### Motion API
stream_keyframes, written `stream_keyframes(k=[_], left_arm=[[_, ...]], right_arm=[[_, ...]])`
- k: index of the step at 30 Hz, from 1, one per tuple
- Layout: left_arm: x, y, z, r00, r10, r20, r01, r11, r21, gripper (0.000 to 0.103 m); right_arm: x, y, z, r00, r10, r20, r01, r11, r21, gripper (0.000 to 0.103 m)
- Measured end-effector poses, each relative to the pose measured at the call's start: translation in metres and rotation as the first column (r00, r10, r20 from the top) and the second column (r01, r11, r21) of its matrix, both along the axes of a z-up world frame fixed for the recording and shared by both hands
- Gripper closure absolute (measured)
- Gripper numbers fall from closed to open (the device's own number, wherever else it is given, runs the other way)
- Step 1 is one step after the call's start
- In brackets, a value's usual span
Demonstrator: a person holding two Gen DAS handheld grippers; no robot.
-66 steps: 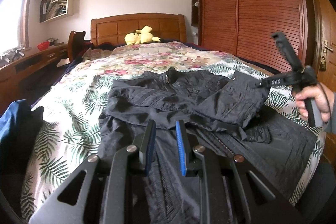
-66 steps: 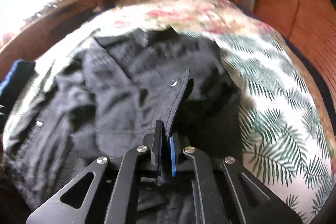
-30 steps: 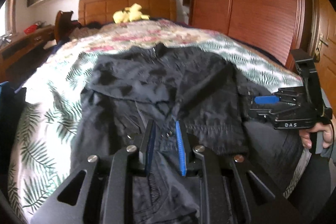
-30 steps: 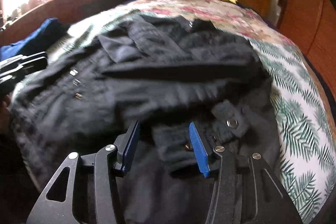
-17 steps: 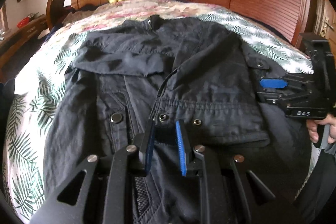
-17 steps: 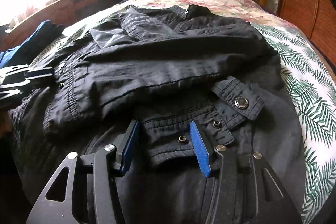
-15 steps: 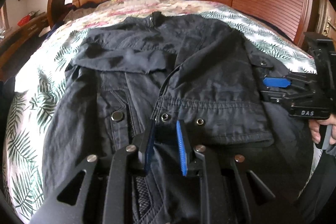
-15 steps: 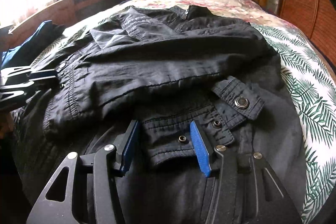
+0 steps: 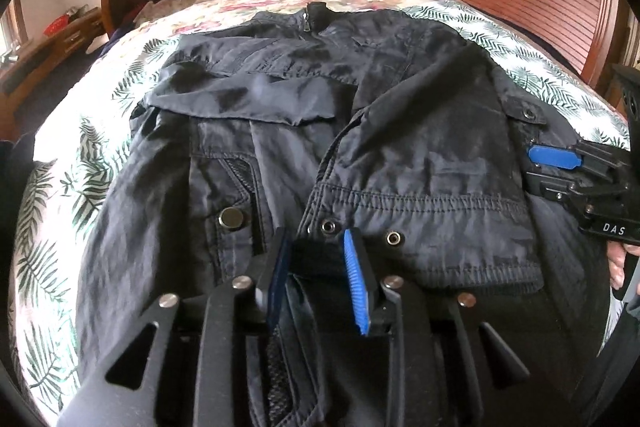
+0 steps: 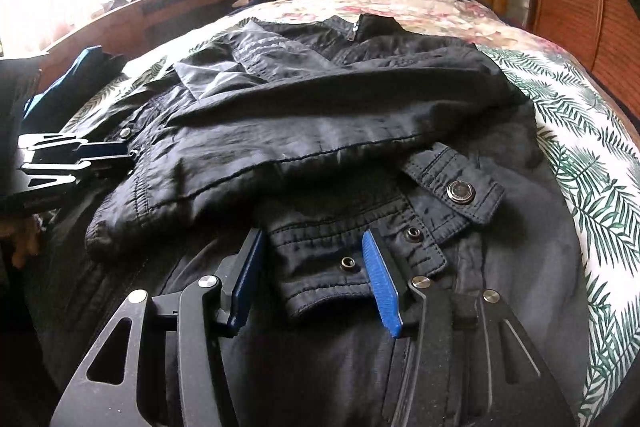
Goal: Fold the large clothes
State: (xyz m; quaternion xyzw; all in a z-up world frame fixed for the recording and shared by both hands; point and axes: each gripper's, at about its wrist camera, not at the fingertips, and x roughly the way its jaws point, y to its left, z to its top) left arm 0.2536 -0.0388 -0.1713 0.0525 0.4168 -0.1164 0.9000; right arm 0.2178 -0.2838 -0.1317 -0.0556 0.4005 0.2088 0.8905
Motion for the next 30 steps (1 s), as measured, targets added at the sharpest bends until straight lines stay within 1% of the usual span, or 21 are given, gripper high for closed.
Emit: stream_keyframes(k=[2, 5, 10, 13, 15, 17, 19, 23, 26, 30], left_arm=[[-0.002, 0.001, 0.002, 1.0, 0.001, -0.012, -0.001, 1.0, -0.001, 0.076], [-0.007, 0.006, 0.006, 0.999, 0.002, -0.043, -0.004, 0.999, -0.04, 0.076], [-0.026, 0.016, 0.012, 0.997, 0.014, -0.071, -0.019, 0.998, -0.06, 0.076], [-0.041, 0.023, 0.016, 0.997, 0.027, -0.069, -0.03, 0.999, -0.04, 0.076], [-0.055, 0.029, 0.021, 0.998, 0.029, -0.055, -0.032, 0.998, -0.054, 0.076], [-0.073, 0.036, 0.027, 0.998, 0.055, -0.036, -0.056, 0.998, -0.026, 0.076], [-0.086, 0.044, 0.031, 0.998, 0.065, -0.025, -0.066, 0.998, -0.013, 0.076], [-0.107, 0.063, 0.037, 0.996, 0.091, -0.011, -0.091, 0.996, 0.026, 0.076], [-0.115, 0.079, 0.034, 0.994, 0.108, -0.028, -0.107, 0.993, 0.058, 0.076], [-0.117, 0.095, 0.021, 0.99, 0.121, -0.078, -0.118, 0.992, 0.049, 0.076]], right_arm=[[0.0, 0.0, 0.001, 1.0, 0.0, 0.002, 0.0, 1.0, 0.004, 0.052], [0.0, -0.001, 0.001, 1.0, 0.001, 0.001, -0.001, 1.0, 0.014, 0.052], [-0.001, -0.003, 0.002, 1.0, 0.005, 0.007, -0.005, 1.0, 0.019, 0.052], [-0.001, -0.003, 0.002, 1.0, 0.006, 0.003, -0.006, 1.0, 0.023, 0.052], [-0.001, -0.004, 0.002, 1.0, 0.009, -0.002, -0.009, 1.0, 0.028, 0.052], [-0.002, -0.004, 0.002, 1.0, 0.012, -0.004, -0.012, 0.999, 0.032, 0.052], [-0.002, -0.005, 0.002, 1.0, 0.013, -0.002, -0.013, 0.999, 0.031, 0.052], [-0.003, -0.005, 0.002, 1.0, 0.014, 0.002, -0.014, 1.0, 0.028, 0.052], [-0.002, -0.004, 0.002, 1.0, 0.013, 0.004, -0.013, 1.0, 0.021, 0.052], [-0.003, -0.002, 0.002, 1.0, 0.012, 0.007, -0.012, 1.0, 0.009, 0.052]])
